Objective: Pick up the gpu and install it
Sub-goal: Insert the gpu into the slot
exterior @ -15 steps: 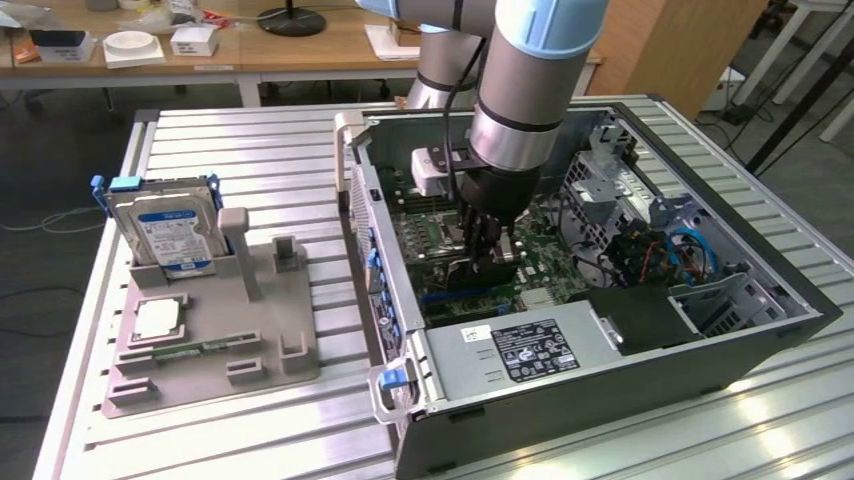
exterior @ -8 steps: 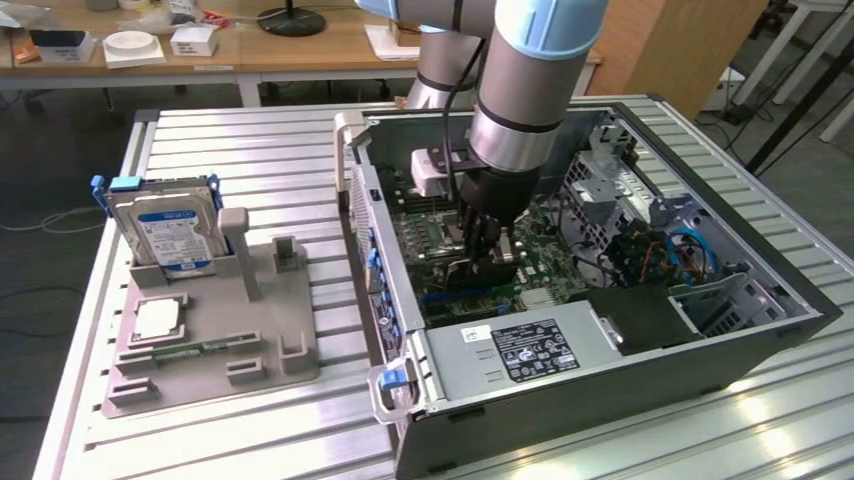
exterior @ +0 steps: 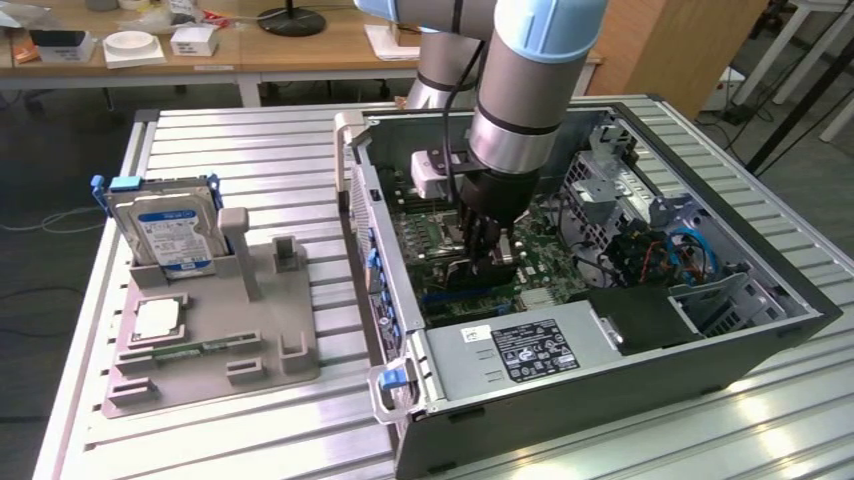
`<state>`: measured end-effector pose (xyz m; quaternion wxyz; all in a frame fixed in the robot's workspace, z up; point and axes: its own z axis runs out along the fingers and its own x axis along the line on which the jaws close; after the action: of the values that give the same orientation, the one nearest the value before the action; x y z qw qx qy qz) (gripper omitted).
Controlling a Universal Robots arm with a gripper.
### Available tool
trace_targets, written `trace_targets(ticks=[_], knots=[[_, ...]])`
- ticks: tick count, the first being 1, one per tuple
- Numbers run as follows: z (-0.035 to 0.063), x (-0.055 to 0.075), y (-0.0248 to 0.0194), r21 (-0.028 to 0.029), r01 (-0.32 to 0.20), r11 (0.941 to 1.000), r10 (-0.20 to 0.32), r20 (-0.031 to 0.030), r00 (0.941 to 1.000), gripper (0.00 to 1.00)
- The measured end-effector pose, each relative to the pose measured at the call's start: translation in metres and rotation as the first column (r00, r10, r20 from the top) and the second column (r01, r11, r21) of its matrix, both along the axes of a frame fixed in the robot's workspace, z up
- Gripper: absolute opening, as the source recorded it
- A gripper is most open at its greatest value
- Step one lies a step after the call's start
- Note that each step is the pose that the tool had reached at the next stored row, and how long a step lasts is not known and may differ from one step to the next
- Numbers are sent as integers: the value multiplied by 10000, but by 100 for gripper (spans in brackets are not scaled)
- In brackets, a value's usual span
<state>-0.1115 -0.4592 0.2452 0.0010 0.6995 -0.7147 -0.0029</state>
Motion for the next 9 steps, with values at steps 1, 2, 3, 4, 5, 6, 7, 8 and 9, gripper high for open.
trace_targets(ticks=[1,2,3,4,5,6,7,8,9], knots=[[0,0,0,0,0,10000,0,0,10000,26],[-1,0,0,1,0,10000,0,0,10000,26],[2,0,1,3,1,10000,-1,1,10000,26],[7,0,1,10,1,10000,-1,5,10000,26],[18,1,2,21,1,10000,-1,11,10000,26],[35,1,3,25,1,10000,-1,14,10000,26],[64,1,1,6,1,10000,-1,4,10000,26],[82,1,0,3,0,10000,0,1,10000,26],[94,1,1,6,0,10000,0,0,10000,26]])
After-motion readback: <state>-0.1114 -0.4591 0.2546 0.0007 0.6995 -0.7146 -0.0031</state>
